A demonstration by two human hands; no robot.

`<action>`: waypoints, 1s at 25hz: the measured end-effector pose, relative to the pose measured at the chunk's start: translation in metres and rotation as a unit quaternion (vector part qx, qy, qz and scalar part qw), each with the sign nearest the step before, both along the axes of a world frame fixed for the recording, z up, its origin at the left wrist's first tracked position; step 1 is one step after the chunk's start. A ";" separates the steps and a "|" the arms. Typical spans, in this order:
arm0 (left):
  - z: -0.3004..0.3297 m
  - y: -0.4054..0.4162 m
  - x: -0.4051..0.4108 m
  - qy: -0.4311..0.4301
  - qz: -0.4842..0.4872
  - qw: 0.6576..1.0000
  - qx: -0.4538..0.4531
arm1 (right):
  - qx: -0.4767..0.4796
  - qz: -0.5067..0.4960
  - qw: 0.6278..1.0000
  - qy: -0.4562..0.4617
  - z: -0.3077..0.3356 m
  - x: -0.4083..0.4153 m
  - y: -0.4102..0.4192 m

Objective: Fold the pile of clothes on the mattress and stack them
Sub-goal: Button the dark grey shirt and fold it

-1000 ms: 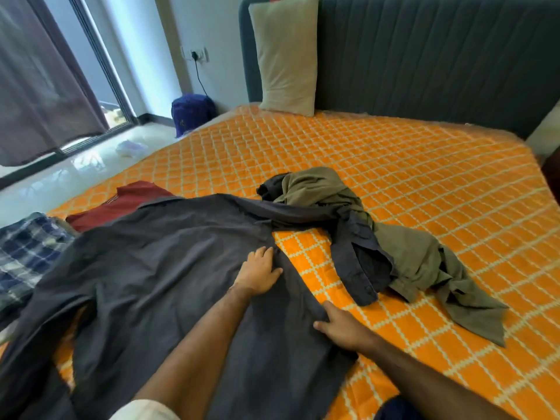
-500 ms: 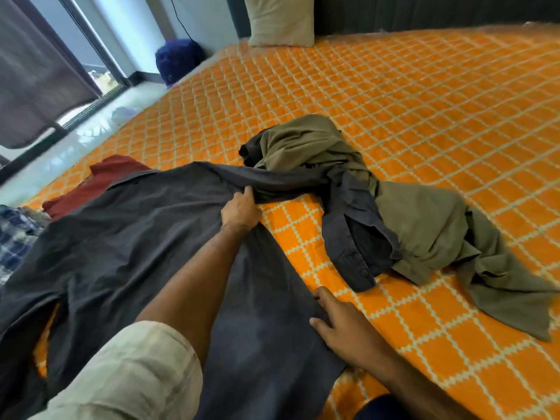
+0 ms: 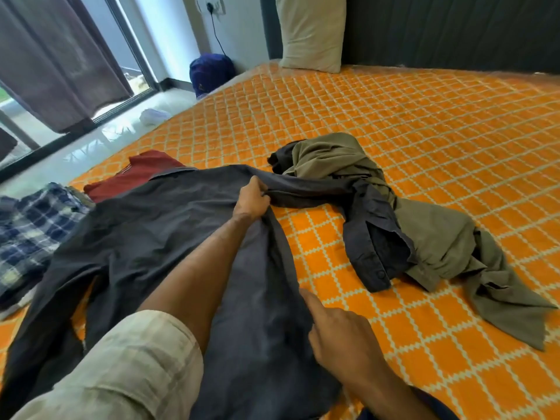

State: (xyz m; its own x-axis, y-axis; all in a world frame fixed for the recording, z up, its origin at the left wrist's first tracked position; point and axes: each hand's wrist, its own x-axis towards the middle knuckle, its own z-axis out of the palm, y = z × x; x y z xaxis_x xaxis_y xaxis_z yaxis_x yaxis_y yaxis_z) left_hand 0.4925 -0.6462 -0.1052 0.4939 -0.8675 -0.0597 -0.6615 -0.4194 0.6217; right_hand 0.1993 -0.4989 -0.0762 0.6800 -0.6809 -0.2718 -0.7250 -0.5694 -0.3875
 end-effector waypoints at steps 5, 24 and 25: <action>0.033 0.055 0.034 -0.257 -0.120 0.959 0.024 | 0.002 0.107 0.992 0.066 0.020 0.047 0.051; -0.053 0.152 0.108 -0.188 -0.019 0.981 0.044 | 0.253 0.097 0.958 -0.092 -0.058 0.093 0.088; -0.058 0.162 0.103 -0.178 -0.002 0.983 0.040 | 0.184 0.039 0.970 -0.155 -0.065 0.083 0.076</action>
State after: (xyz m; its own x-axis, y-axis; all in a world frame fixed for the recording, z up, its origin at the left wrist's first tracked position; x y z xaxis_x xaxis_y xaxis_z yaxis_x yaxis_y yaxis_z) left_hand 0.5954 -0.4840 -0.1629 0.4930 -0.8687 0.0477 -0.8328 -0.4554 0.3148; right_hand 0.2818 -0.4224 -0.1413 0.8134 -0.5198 -0.2610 -0.5016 -0.3996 -0.7673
